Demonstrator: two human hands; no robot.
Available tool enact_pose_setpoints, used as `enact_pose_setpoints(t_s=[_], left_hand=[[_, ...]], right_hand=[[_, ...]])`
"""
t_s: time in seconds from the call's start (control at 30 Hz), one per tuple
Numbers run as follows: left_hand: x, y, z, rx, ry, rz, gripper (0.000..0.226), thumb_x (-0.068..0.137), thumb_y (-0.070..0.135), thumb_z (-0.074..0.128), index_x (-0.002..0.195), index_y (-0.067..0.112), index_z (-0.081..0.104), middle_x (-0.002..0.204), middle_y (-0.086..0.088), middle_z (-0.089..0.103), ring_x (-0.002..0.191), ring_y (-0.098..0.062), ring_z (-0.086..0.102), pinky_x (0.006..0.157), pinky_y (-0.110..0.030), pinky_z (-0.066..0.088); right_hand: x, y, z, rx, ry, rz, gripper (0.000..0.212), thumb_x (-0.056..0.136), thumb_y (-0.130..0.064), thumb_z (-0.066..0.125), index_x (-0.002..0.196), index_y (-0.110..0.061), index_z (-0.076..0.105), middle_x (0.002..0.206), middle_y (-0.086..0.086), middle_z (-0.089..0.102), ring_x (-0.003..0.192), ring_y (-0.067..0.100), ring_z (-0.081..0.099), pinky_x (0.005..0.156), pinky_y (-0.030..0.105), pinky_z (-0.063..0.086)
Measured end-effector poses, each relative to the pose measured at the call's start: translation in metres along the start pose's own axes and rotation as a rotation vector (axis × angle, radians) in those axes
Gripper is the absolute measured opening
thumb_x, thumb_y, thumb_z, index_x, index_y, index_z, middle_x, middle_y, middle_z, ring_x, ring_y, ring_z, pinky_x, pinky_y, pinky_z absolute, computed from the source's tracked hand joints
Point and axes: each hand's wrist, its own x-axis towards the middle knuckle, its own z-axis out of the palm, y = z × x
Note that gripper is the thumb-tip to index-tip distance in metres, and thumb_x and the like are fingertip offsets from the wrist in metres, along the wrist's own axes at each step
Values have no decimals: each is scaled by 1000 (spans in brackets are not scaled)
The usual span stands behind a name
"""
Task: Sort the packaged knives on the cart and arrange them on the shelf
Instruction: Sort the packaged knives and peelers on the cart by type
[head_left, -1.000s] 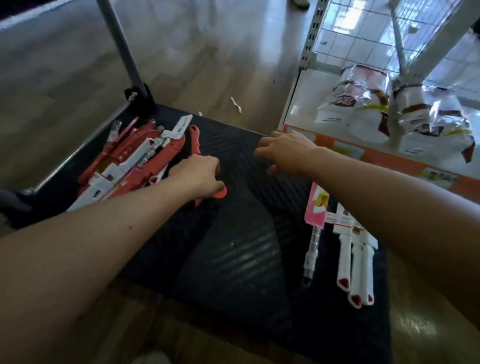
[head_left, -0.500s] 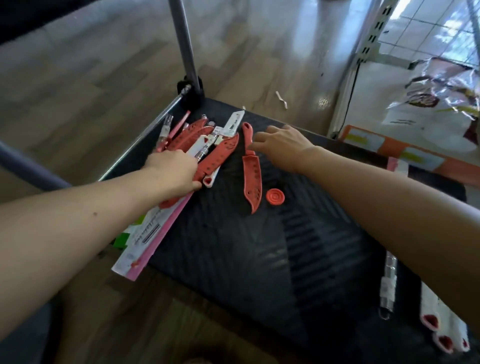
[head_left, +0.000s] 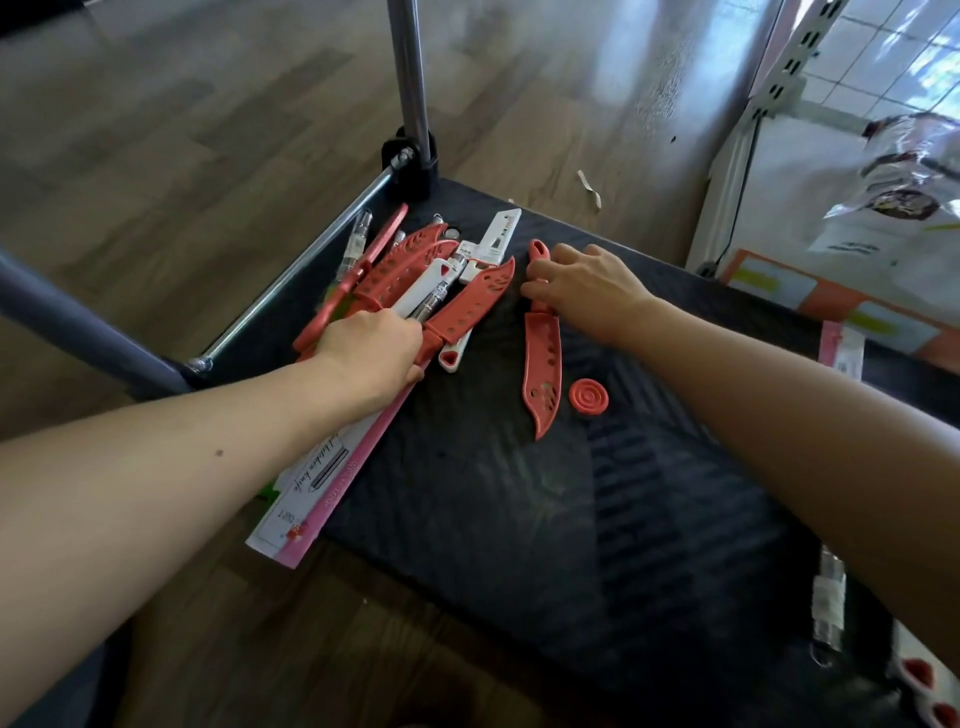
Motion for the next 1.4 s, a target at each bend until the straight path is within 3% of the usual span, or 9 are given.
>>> enact_pose_setpoints(t_s=[0.23, 0.43, 0.57, 0.67, 0.83, 0.9, 1.2, 1.33, 1.4], left_hand=[[5, 14, -11, -180, -88, -41, 29, 90, 37, 56, 84, 9, 52, 99, -16, 61, 95, -33, 60, 68, -32, 42], [15, 48, -32, -312, -42, -36, 36, 91, 36, 55, 93, 1, 62, 101, -18, 64, 100, -34, 59, 70, -30, 36], [23, 78, -45, -476, -69, -93, 33, 90, 37, 56, 74, 8, 57, 75, -12, 64, 71, -27, 61, 64, -29, 42], [25, 111, -51, -612, -124, -129, 28, 90, 35, 57, 87, 7, 60, 67, -8, 59, 53, -19, 58, 52, -27, 47], [23, 171, -48, -639, -153, -64, 33, 88, 37, 60, 100, 6, 63, 96, -12, 67, 88, -28, 66, 70, -30, 49], [19, 187, -47, -651, -185, -57, 27, 89, 35, 60, 83, 9, 60, 76, -7, 63, 68, -22, 64, 54, -24, 47], [7, 201, -22, -536, -227, -74, 34, 90, 35, 58, 69, 9, 51, 66, -5, 57, 54, -17, 57, 49, -25, 44], [-1, 208, -14, -488, -218, -29, 29, 88, 35, 61, 85, 7, 60, 81, -9, 62, 78, -26, 67, 66, -30, 50], [-3, 212, -8, -485, -232, -11, 29, 87, 34, 62, 76, 7, 57, 69, -5, 60, 63, -22, 65, 58, -27, 49]], right_hand=[[-34, 14, 1, -114, 12, -109, 24, 85, -14, 60, 109, -14, 64, 111, 4, 65, 102, 26, 60, 73, 33, 48], [-85, 27, 8, 34, -147, 75, 33, 98, -20, 40, 128, -9, 46, 128, 8, 50, 118, 25, 49, 82, 34, 46], [-115, 21, 11, 393, -185, 422, 27, 89, -25, 54, 110, -7, 58, 112, 12, 60, 103, 30, 59, 74, 35, 45], [-131, 13, 15, 774, -189, 721, 16, 82, -26, 63, 84, -11, 60, 88, 9, 63, 84, 25, 62, 57, 25, 40], [-154, -5, 12, 1508, -220, 1135, 16, 84, -17, 67, 78, -5, 57, 63, 6, 55, 51, 15, 57, 41, 22, 53], [-163, -10, 11, 1663, -191, 1195, 18, 86, -15, 65, 75, -5, 55, 64, 5, 53, 49, 13, 54, 34, 18, 49], [-184, -25, 9, 1918, -152, 1311, 21, 90, -15, 61, 74, -5, 52, 67, 7, 51, 52, 14, 53, 39, 19, 50], [-195, -27, 14, 1884, -205, 1299, 14, 90, -18, 60, 88, -4, 57, 69, 7, 53, 54, 13, 54, 43, 20, 52], [-200, -26, 17, 1868, -220, 1295, 16, 90, -19, 60, 85, -4, 57, 71, 8, 54, 56, 14, 55, 42, 21, 53]])
